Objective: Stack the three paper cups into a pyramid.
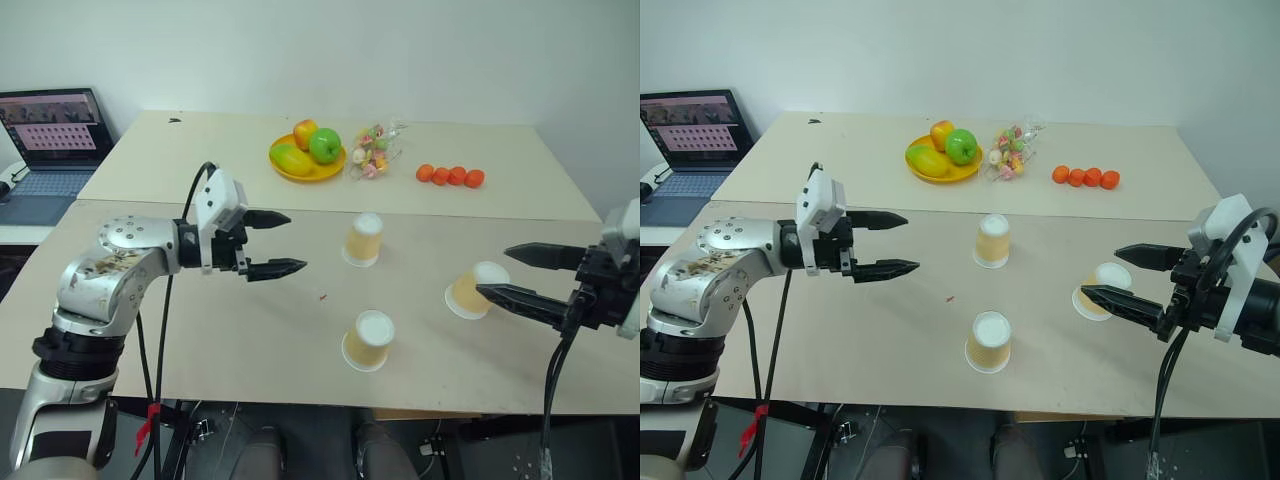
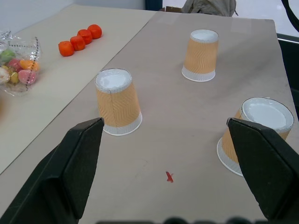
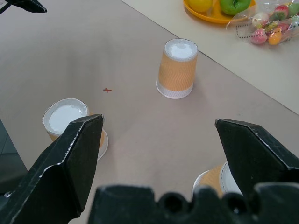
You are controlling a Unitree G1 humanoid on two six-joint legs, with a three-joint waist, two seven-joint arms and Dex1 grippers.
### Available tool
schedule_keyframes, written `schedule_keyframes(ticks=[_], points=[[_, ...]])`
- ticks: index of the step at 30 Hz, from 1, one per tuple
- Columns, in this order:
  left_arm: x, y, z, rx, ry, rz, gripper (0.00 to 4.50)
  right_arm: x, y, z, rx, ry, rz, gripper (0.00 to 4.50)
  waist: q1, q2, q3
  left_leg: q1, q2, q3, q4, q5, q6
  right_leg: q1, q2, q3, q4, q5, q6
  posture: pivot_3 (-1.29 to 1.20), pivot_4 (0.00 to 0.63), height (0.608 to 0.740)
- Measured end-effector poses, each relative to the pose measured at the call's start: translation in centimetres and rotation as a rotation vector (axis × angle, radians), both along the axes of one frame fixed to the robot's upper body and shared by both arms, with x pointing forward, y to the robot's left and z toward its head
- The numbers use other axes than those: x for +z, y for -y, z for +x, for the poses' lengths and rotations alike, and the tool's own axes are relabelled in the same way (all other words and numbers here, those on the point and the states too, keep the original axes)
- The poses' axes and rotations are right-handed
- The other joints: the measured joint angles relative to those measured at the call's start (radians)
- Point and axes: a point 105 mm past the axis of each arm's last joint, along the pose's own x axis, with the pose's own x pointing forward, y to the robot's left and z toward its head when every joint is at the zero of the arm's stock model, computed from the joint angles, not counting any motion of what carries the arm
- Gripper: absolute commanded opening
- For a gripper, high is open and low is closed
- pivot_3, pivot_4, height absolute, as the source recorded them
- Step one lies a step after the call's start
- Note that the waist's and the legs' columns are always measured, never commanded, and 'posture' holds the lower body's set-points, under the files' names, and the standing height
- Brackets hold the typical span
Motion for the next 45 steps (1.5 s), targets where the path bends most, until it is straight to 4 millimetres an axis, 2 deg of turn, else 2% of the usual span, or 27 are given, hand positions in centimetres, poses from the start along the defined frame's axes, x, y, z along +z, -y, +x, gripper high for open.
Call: schedule_keyframes(ticks=[9, 17, 21, 24, 29, 32, 34, 37, 41, 45], points=[[1.1, 0.1, 0.1, -0.022, -0.008, -0.041, 4.5, 0.0, -0.1, 0.0, -0.013, 0.009, -0.009, 4.46, 0.0, 0.0, 0.0, 0.0, 0.0, 0.0, 0.0, 0.0, 0.0, 0.0, 0.0, 0.0, 0.0, 0.0, 0.0, 0.0, 0.15, 0.734], [1.0, -0.2, 0.8, 0.004, 0.006, -0.05, 4.5, -0.6, -0.3, -0.2, -0.021, 0.0, -0.007, 4.46, 0.001, 0.0, 0.0, 0.0, 0.0, 0.0, 0.0, 0.0, 0.0, 0.0, 0.0, 0.0, 0.0, 0.0, 0.0, 0.0, 0.15, 0.734], [0.8, 0.9, 0.7, -0.003, -0.008, -0.102, 4.5, -0.9, -0.1, -0.3, -0.038, -0.006, -0.004, 4.46, 0.002, 0.0, 0.0, -0.001, 0.0, 0.0, 0.0, 0.0, 0.0, 0.0, 0.0, 0.0, 0.0, 0.0, 0.0, 0.0, 0.15, 0.734], [0.6, 2.9, -0.6, -0.074, -0.033, -0.16, 4.5, -0.7, -0.1, -0.4, -0.051, 0.01, -0.008, 4.46, 0.002, 0.0, 0.0, -0.001, 0.0, -0.001, 0.001, 0.0, 0.0, 0.0, 0.0, 0.0, 0.0, 0.001, -0.001, 0.0, 0.15, 0.734], [-0.9, 3.2, -1.7, -0.106, -0.023, -0.113, 4.5, -1.2, 0.0, -0.6, -0.063, 0.001, 0.003, 4.46, -0.006, 0.0, 0.0, 0.002, 0.0, 0.0, 0.0, 0.0, 0.0, 0.001, 0.0, 0.001, 0.001, 0.001, -0.001, 0.0, 0.15, 0.734], [-3.9, 3.3, -3.0, -0.151, -0.073, -0.047, 4.5, -1.5, 0.0, -0.7, -0.072, 0.003, 0.01, 4.46, -0.004, 0.001, 0.0, 0.002, 0.0, 0.001, 0.0, 0.0, 0.0, 0.001, 0.0, 0.002, 0.001, 0.0, 0.0, 0.0, 0.15, 0.734], [-4.8, 3.4, -3.4, -0.172, -0.085, -0.034, 4.5, -1.4, -0.1, -0.8, -0.07, 0.014, 0.007, 4.46, -0.001, 0.0, 0.0, 0.001, 0.0, 0.001, 0.001, 0.0, 0.0, 0.001, 0.0, 0.001, 0.001, -0.001, 0.001, 0.0, 0.15, 0.734], [-5.1, 3.1, -3.2, -0.169, -0.078, -0.06, 4.5, -1.5, -0.2, -0.9, -0.076, 0.022, 0.012, 4.46, 0.003, 0.002, -0.001, 0.002, 0.0, 0.001, 0.0, 0.0, 0.0, 0.002, 0.0, 0.001, 0.0, -0.001, 0.002, 0.0, 0.15, 0.734], [-8.0, 2.5, -3.1, -0.158, -0.132, -0.069, 4.5, -1.3, 0.3, -1.2, -0.103, 0.036, 0.013, 4.46, 0.001, 0.001, -0.001, 0.0, 0.0, 0.001, 0.0, 0.0, 0.0, 0.001, 0.0, 0.001, 0.0, 0.001, -0.001, 0.0, 0.15, 0.734], [-8.2, 2.8, -3.3, -0.198, -0.08, -0.066, 4.5, -1.0, 0.3, -1.2, -0.111, 0.054, 0.005, 4.46, 0.002, 0.002, -0.001, 0.002, 0.0, 0.001, 0.0, 0.0, 0.0, 0.002, 0.0, 0.001, 0.0, 0.0, 0.0, 0.0, 0.15, 0.734]])
